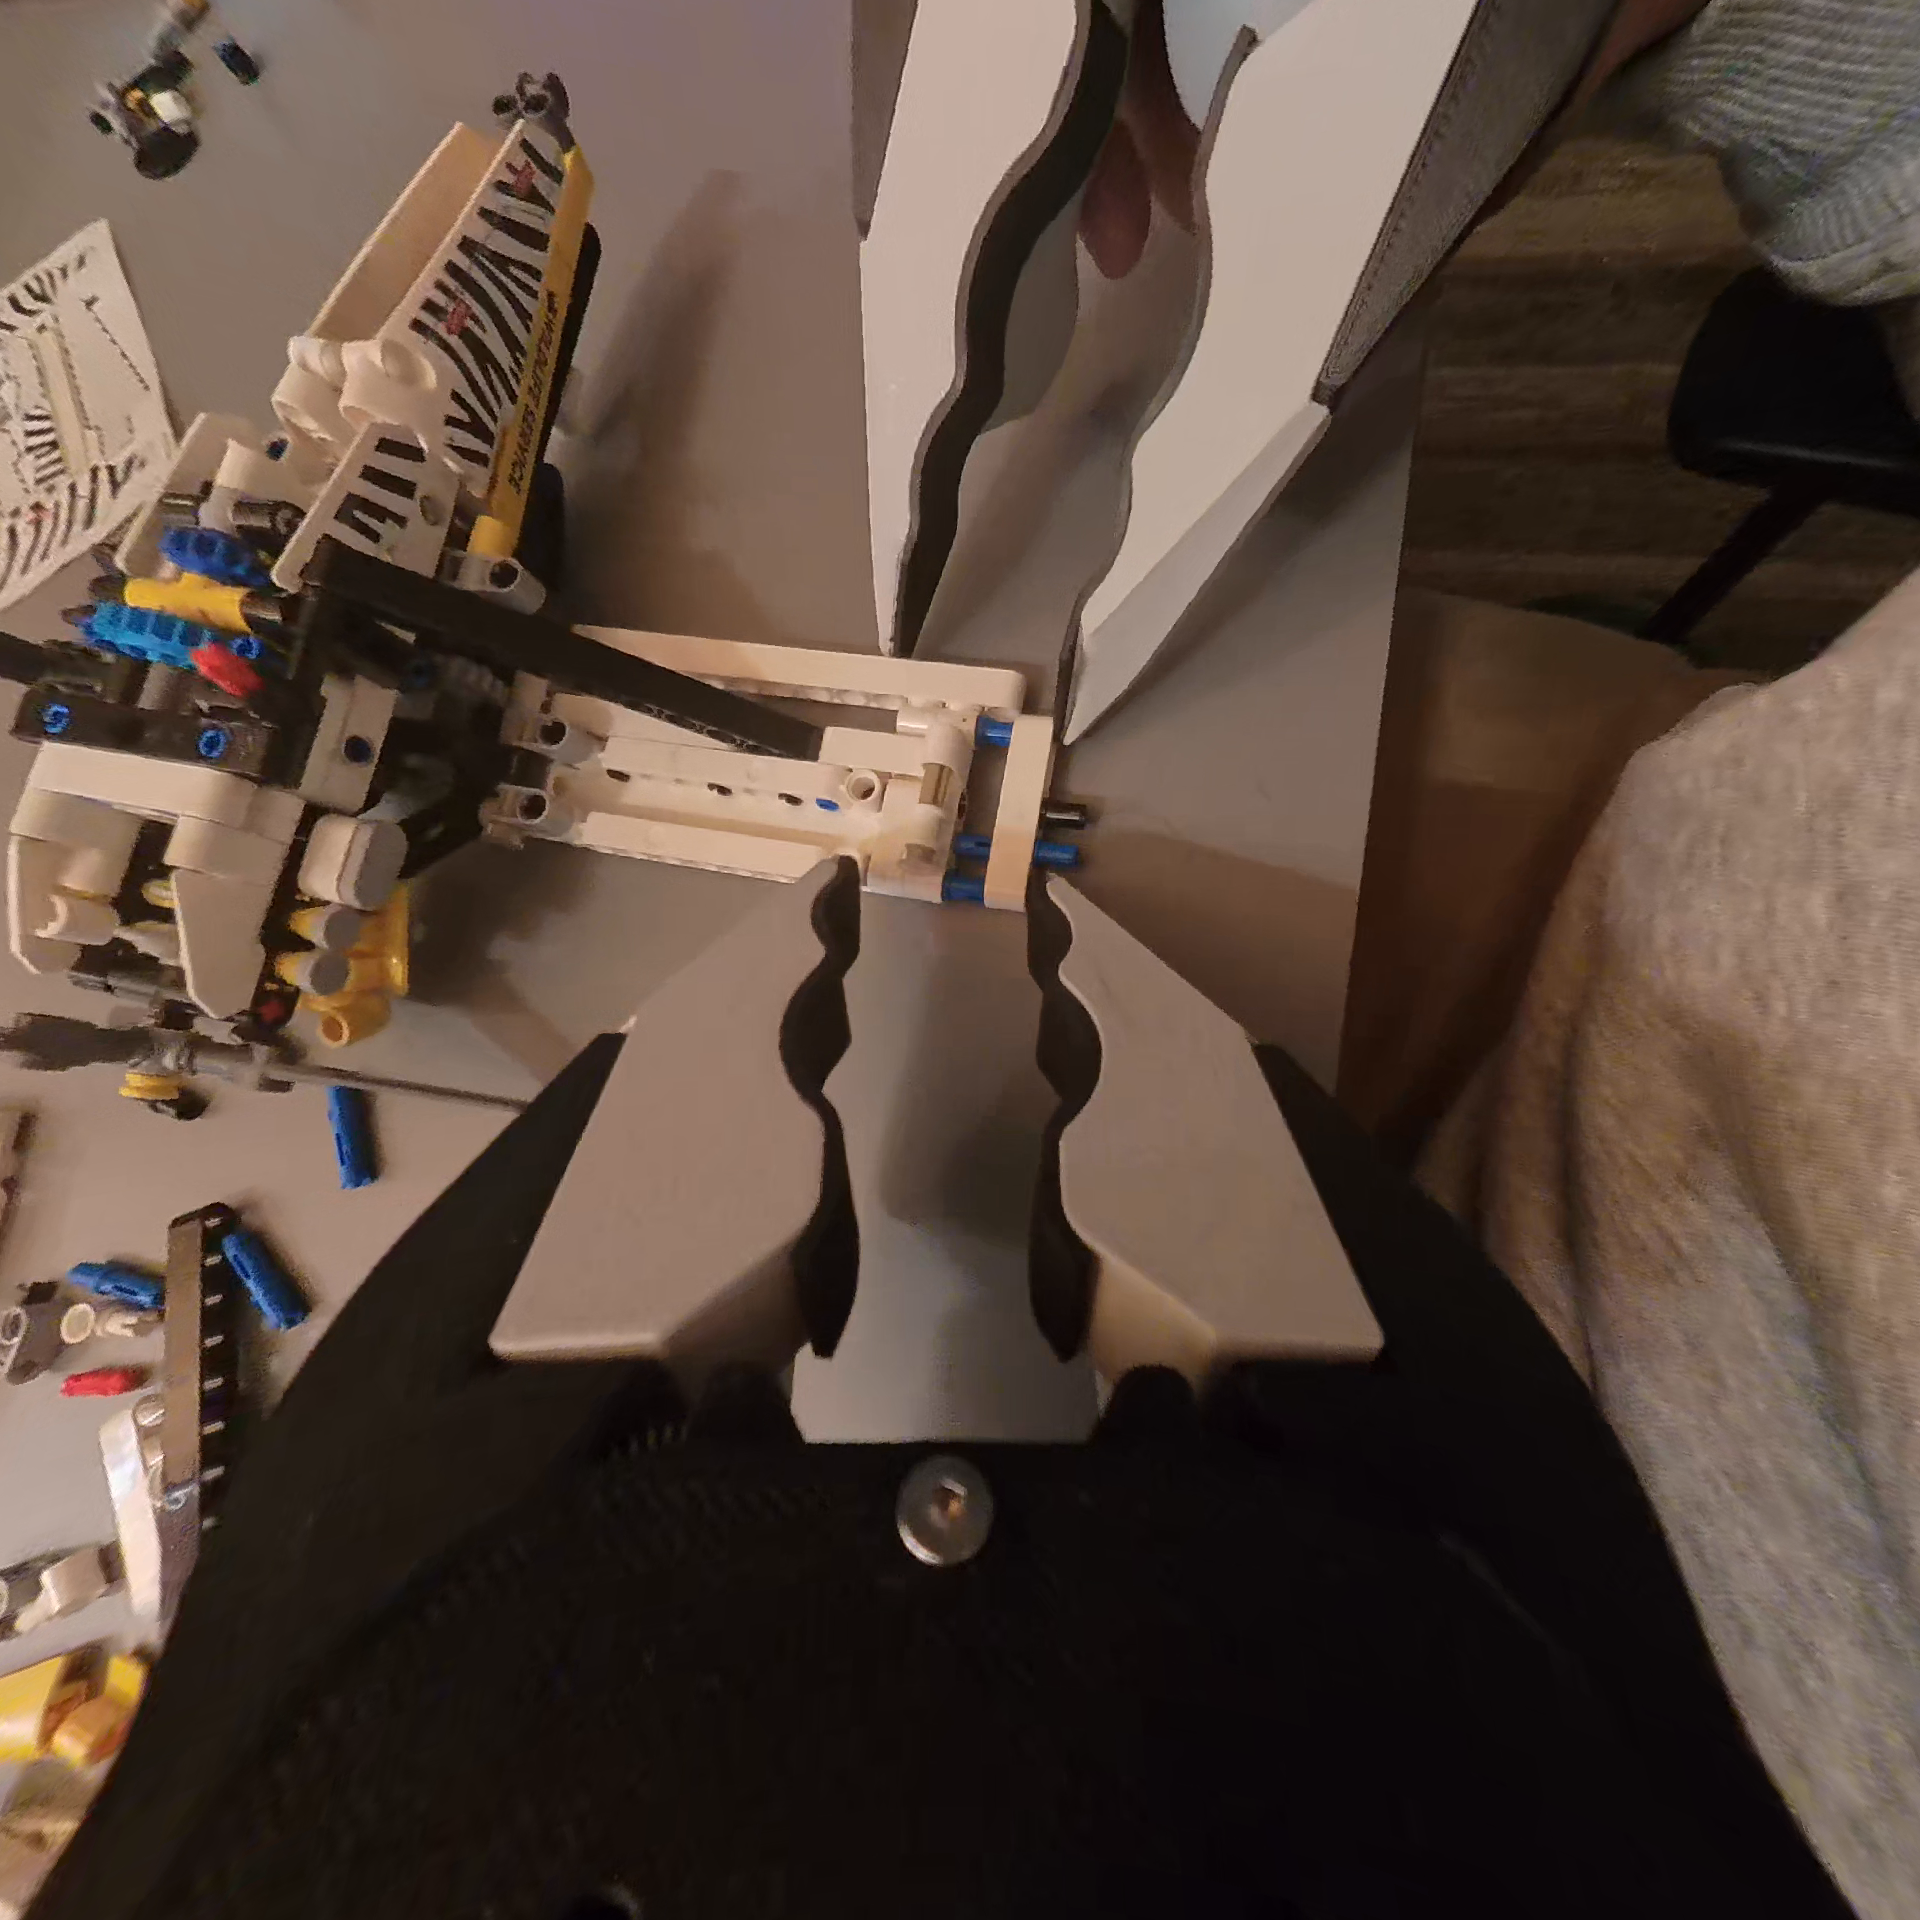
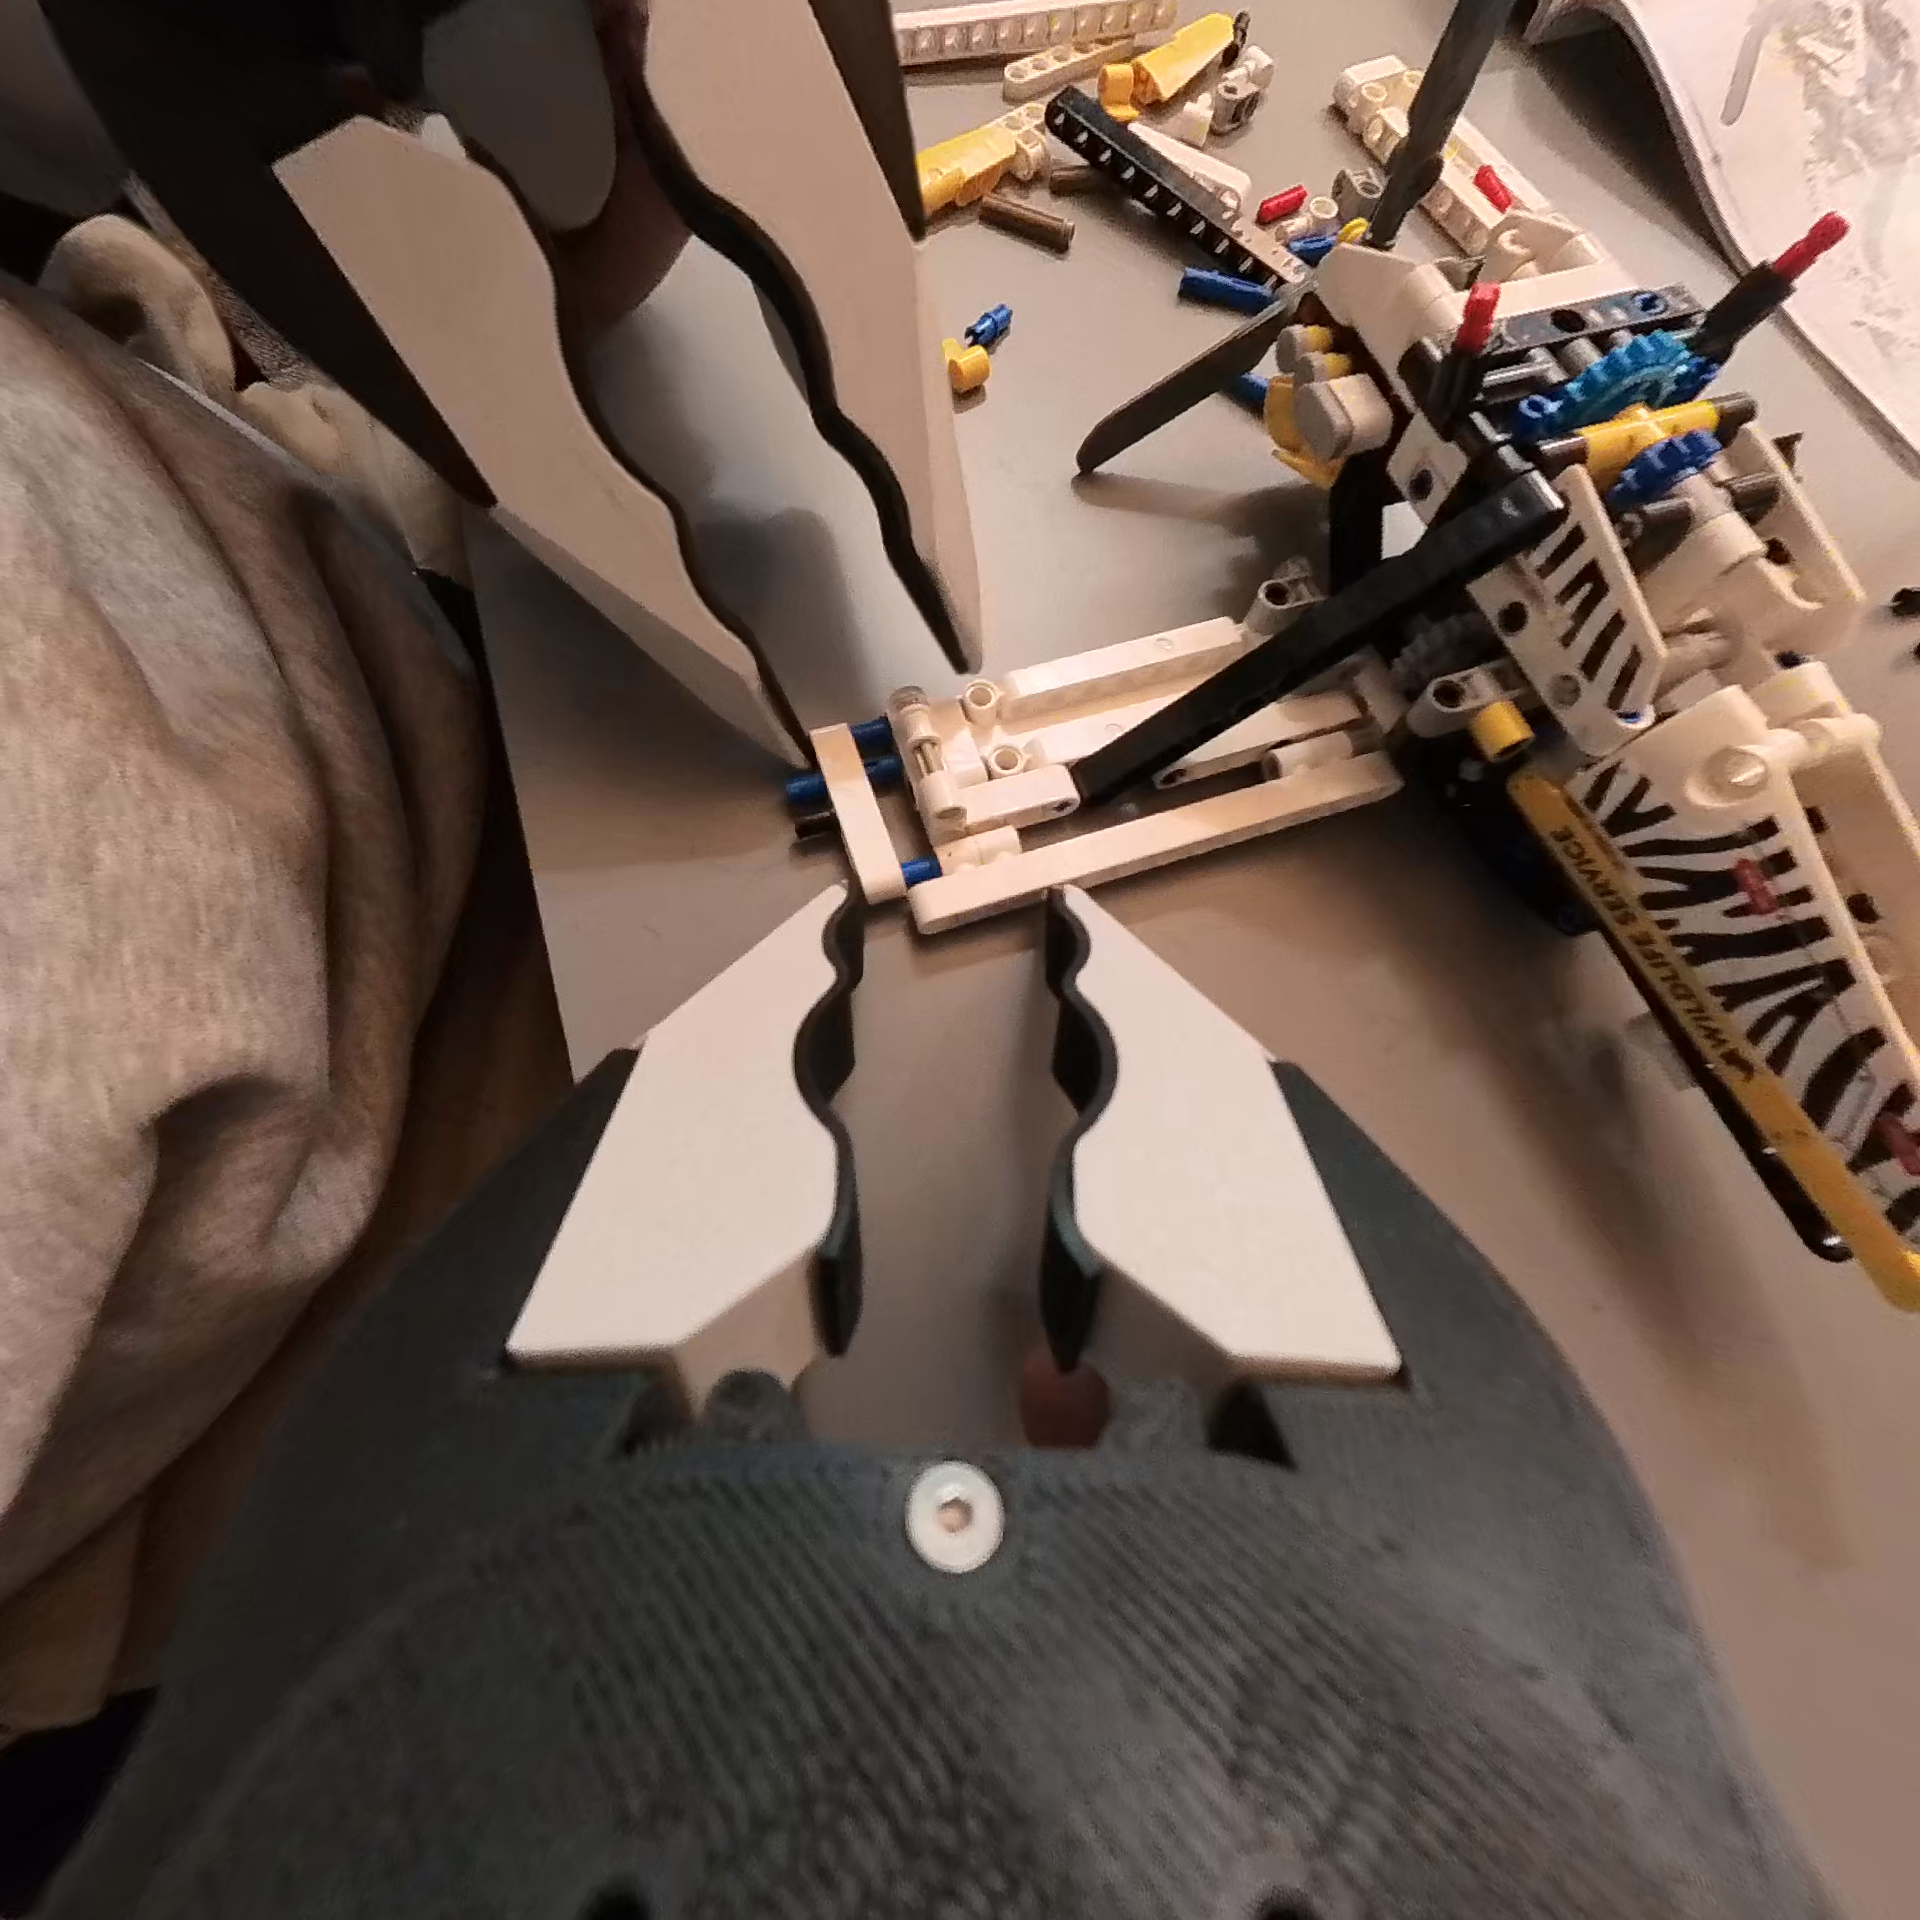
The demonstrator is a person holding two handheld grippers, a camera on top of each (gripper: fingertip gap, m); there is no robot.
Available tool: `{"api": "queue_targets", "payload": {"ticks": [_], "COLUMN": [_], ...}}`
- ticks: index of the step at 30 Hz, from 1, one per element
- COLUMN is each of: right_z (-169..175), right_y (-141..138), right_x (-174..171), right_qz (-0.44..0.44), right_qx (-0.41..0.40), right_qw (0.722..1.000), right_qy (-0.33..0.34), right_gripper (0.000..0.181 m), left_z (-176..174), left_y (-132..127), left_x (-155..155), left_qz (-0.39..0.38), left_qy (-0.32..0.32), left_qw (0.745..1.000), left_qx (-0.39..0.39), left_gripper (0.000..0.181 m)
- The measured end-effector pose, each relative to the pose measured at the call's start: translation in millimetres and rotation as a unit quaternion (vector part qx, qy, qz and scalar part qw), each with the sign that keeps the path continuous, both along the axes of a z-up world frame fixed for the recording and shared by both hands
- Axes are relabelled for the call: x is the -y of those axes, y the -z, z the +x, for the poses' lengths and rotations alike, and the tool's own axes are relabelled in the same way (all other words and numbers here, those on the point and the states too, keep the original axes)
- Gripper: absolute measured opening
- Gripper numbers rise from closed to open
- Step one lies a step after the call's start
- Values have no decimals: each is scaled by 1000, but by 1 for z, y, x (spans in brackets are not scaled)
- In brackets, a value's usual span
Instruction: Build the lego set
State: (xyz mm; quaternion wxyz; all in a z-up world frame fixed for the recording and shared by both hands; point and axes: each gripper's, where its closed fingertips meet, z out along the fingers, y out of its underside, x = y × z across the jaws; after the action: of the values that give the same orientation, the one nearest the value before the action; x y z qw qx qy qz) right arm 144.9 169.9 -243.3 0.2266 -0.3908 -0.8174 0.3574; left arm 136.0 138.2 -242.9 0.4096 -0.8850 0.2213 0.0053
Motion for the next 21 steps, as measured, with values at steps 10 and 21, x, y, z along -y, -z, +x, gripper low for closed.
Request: {"api": "queue_targets", "payload": {"ticks": [10,21], "right_z": [-6,-8], "right_y": [-2,0], "right_x": [0,5], "right_qz": [49,98], "right_qx": [-36,31], "right_qw": [998,989], "right_qy": [-24,-111], "right_gripper": [42,41], "left_z": [3,3], "left_y": [1,1], "left_x": [0,-1], "left_qz": [-19,-21], "left_qy": [17,23], "left_qw": [999,999], "left_qx": [33,40], "left_gripper": [25,24]}}
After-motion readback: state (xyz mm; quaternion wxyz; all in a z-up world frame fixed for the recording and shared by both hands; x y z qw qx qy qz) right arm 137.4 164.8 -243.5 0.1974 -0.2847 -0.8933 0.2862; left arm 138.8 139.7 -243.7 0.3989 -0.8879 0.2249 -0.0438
